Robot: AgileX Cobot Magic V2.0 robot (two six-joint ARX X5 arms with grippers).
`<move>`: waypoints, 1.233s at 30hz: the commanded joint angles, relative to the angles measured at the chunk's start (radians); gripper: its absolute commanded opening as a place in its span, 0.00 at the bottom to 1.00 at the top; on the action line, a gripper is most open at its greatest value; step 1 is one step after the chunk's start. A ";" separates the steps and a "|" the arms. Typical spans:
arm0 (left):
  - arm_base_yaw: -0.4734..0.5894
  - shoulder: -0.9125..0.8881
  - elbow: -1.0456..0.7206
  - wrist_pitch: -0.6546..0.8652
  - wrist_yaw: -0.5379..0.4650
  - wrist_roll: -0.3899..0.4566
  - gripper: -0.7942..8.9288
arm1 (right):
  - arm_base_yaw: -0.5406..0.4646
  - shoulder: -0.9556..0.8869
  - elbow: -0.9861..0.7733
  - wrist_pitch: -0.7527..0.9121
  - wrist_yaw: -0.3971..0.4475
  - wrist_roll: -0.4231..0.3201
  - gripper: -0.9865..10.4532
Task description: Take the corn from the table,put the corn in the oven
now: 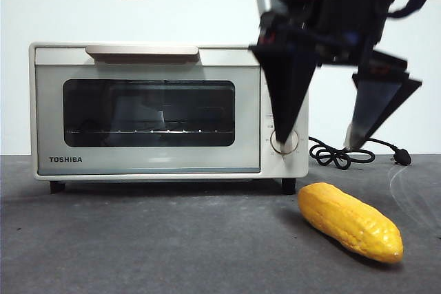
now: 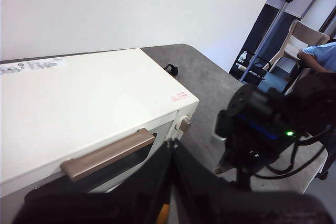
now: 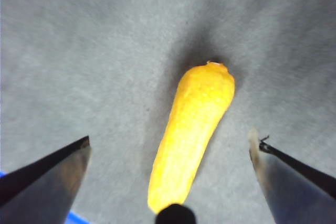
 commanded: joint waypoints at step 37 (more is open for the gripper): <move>-0.002 0.023 0.003 -0.022 0.006 0.014 0.08 | 0.043 0.138 -0.013 -0.027 0.067 -0.033 0.07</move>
